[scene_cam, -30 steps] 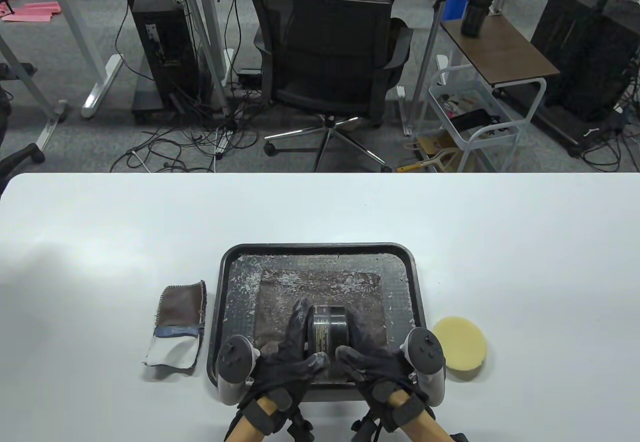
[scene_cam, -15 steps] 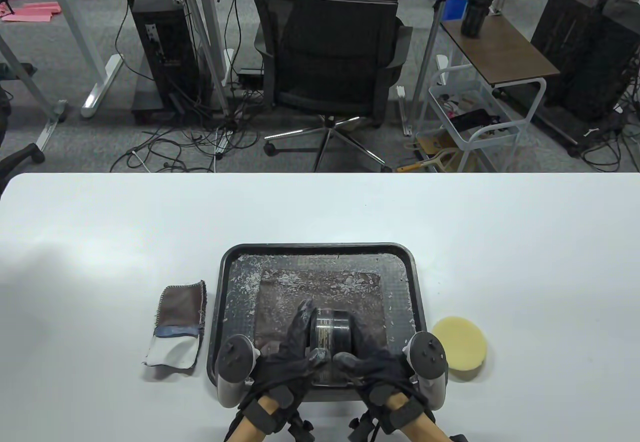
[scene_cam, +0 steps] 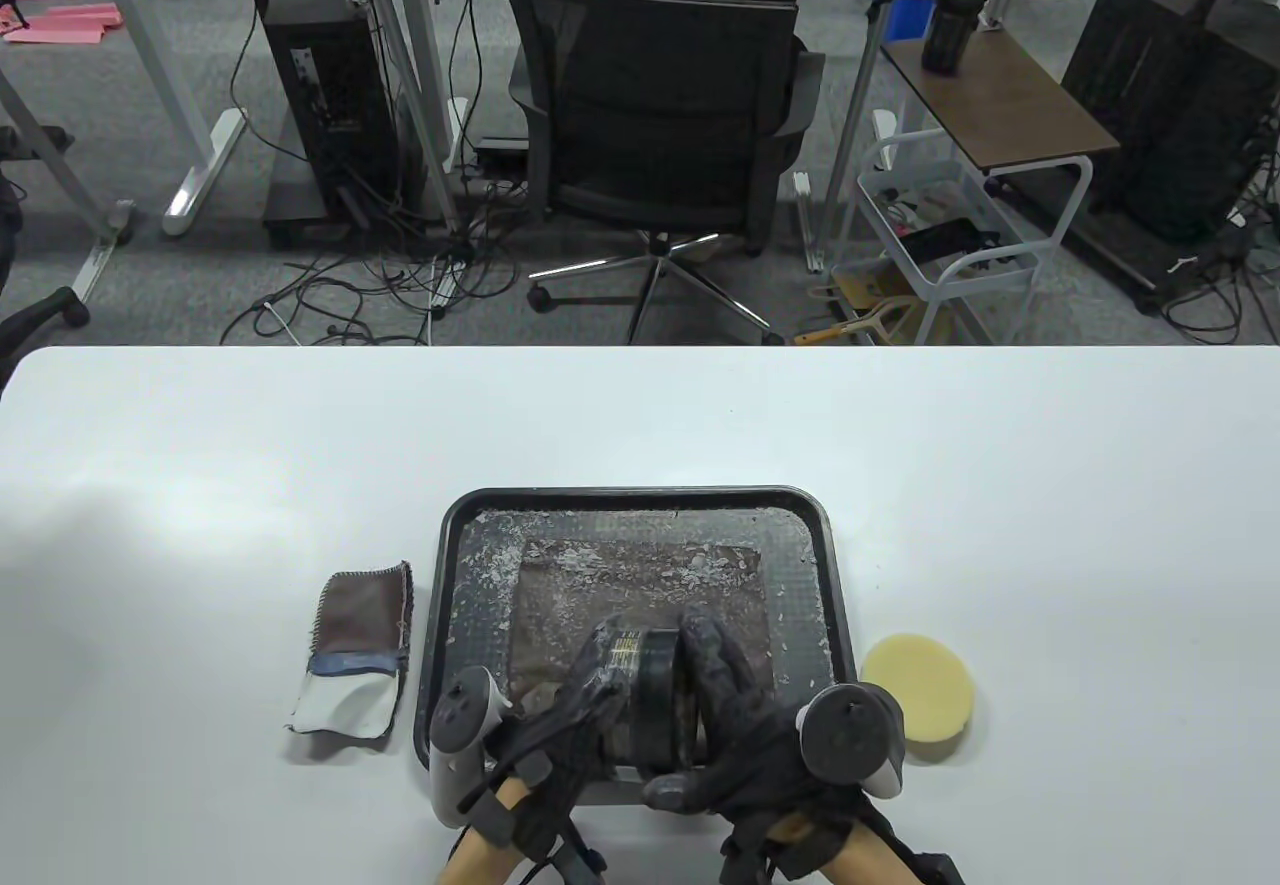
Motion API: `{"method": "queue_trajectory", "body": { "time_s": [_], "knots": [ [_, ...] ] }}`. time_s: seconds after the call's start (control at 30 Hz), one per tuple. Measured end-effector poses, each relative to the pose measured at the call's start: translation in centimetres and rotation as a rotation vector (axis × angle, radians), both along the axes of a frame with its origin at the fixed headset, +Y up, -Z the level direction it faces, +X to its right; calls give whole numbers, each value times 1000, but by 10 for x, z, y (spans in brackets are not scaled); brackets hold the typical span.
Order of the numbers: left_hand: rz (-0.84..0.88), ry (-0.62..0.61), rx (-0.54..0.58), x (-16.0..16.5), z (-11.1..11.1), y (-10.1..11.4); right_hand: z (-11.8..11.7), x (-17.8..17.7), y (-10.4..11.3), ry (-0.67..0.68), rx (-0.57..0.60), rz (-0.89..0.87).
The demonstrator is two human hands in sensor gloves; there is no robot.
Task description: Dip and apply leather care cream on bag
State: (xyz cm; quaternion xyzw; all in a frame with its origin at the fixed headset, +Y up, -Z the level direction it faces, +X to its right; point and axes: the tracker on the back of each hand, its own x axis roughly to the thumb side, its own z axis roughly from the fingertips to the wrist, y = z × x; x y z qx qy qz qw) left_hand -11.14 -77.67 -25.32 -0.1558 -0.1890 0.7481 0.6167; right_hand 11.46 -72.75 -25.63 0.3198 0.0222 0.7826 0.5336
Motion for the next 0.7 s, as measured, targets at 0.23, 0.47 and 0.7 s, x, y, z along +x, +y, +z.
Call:
{"method": "queue_trajectory", "body": {
  "time_s": [0.23,0.47,0.7],
  "knots": [
    [-290,52,373,7,1,21,-6,6,-15,34,-287,-175],
    [-231,107,360,13,6,23,-4,8,-11,21,-210,-221],
    [40,17,56,14,6,4,7,2,11,-6,170,-10]
  ]
}}
